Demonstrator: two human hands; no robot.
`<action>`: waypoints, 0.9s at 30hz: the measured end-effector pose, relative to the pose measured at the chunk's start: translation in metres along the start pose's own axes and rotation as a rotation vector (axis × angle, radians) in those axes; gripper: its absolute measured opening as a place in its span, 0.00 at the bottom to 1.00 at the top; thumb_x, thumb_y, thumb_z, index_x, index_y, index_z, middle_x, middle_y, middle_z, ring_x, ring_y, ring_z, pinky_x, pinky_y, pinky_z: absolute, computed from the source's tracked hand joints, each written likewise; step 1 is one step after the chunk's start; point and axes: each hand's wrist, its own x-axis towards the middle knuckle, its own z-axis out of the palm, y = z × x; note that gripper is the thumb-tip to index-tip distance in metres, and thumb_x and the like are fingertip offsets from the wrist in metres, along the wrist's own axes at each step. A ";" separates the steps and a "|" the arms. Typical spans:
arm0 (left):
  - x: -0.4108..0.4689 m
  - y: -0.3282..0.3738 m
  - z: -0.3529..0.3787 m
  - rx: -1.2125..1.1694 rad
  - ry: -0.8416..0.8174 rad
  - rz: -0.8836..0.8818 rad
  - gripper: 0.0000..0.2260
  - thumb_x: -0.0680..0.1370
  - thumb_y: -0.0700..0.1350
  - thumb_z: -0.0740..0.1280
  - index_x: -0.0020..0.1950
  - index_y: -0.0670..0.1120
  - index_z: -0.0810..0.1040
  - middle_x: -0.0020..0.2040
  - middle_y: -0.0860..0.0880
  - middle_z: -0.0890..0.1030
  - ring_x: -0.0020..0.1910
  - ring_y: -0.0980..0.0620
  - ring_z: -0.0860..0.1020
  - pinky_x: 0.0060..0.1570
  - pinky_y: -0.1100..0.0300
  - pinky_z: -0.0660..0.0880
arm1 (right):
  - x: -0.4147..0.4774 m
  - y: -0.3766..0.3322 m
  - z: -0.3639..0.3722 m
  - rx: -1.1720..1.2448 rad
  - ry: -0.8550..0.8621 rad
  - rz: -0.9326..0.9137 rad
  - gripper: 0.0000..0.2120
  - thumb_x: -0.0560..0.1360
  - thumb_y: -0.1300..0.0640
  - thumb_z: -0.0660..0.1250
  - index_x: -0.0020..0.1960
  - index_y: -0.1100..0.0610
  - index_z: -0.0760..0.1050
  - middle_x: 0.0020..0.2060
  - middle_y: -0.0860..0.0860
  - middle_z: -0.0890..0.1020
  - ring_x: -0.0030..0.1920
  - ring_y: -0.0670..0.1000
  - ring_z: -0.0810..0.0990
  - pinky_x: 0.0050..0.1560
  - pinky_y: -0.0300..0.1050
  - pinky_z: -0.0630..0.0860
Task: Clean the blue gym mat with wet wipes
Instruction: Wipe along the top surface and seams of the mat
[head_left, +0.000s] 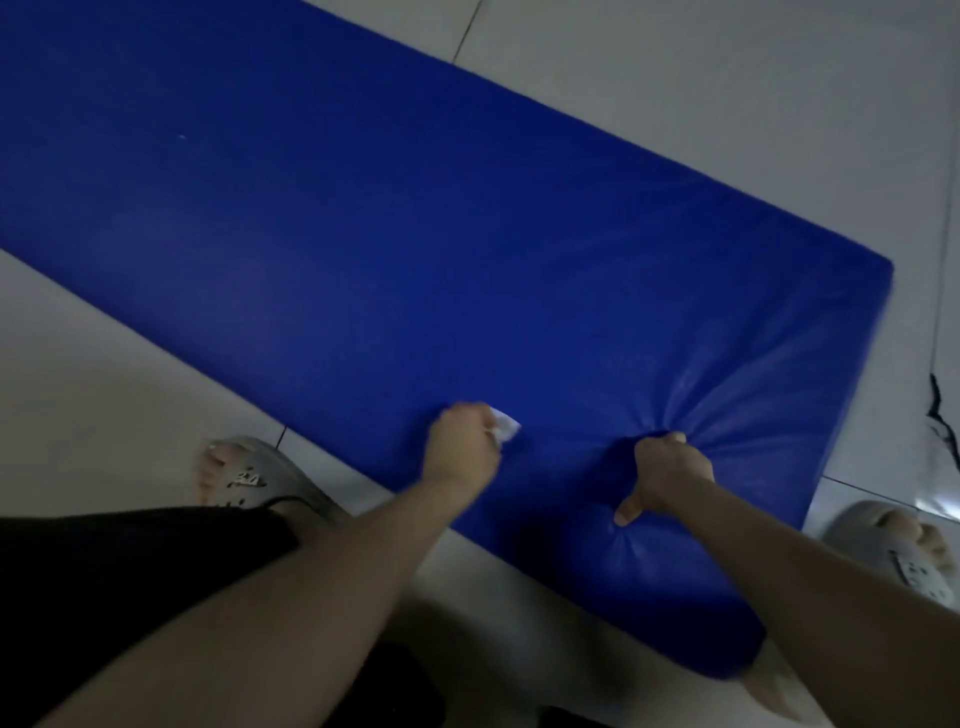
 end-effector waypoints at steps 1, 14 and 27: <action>-0.013 0.008 0.018 0.038 -0.047 0.053 0.08 0.77 0.41 0.68 0.52 0.50 0.86 0.54 0.52 0.85 0.53 0.52 0.83 0.55 0.61 0.76 | 0.001 0.000 0.001 0.002 -0.004 -0.003 0.48 0.57 0.34 0.82 0.68 0.55 0.68 0.62 0.57 0.68 0.57 0.54 0.76 0.49 0.47 0.76; 0.014 -0.017 -0.017 0.604 -0.174 0.453 0.12 0.76 0.36 0.64 0.55 0.48 0.79 0.57 0.47 0.73 0.56 0.44 0.74 0.51 0.50 0.76 | 0.006 0.002 0.000 0.044 0.010 0.007 0.46 0.58 0.35 0.82 0.67 0.55 0.68 0.63 0.57 0.69 0.60 0.55 0.76 0.55 0.48 0.77; -0.001 -0.030 -0.015 0.359 0.069 -0.041 0.08 0.77 0.40 0.64 0.55 0.42 0.77 0.57 0.43 0.76 0.53 0.42 0.76 0.53 0.50 0.74 | -0.001 0.002 -0.002 0.045 0.009 -0.001 0.47 0.57 0.35 0.83 0.67 0.54 0.69 0.64 0.57 0.69 0.61 0.55 0.76 0.54 0.49 0.77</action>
